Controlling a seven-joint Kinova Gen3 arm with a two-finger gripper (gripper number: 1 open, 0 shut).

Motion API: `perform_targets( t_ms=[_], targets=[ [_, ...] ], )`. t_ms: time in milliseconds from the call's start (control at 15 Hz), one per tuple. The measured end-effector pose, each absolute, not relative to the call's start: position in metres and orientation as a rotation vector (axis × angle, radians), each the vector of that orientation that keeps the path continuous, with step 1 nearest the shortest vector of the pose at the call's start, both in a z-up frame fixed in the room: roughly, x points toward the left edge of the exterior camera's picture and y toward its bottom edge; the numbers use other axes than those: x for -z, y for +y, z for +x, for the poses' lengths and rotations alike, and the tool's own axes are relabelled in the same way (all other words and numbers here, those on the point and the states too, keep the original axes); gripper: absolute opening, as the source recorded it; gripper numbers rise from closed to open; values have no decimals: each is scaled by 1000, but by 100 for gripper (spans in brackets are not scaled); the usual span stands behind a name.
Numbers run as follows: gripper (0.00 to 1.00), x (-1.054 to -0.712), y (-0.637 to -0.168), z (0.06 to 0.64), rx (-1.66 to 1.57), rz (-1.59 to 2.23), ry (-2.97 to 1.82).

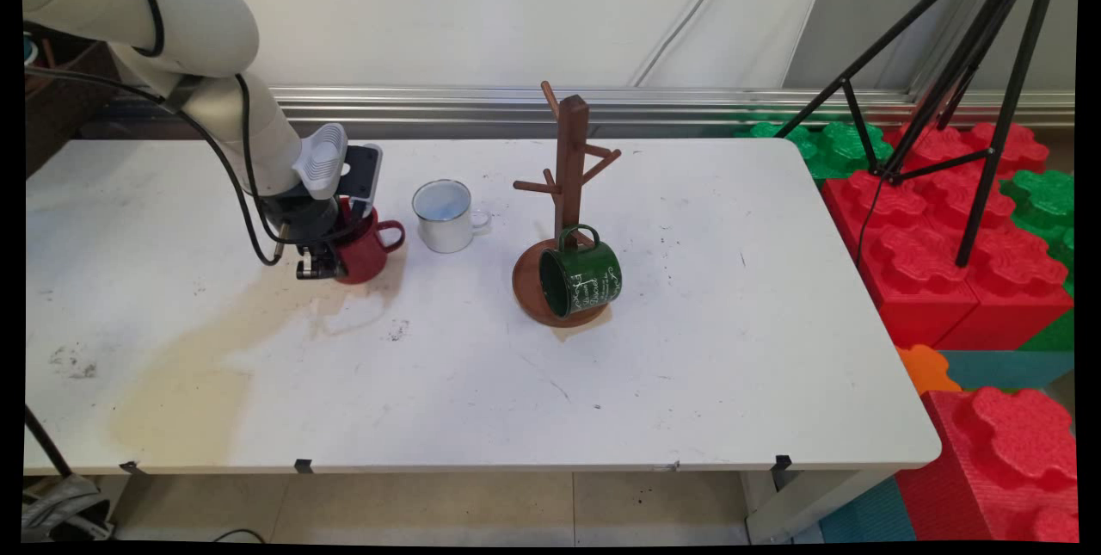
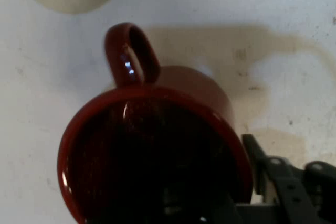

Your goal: Place the picked object on the table

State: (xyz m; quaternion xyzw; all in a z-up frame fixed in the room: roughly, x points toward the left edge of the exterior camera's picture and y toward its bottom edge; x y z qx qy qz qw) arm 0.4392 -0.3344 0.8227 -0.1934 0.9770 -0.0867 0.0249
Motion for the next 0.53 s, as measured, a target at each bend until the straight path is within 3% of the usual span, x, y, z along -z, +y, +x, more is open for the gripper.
perform_targets(
  t_ms=[533],
  targets=[
    [100, -821, -330, 435, 291, -558, 3022]
  ],
)
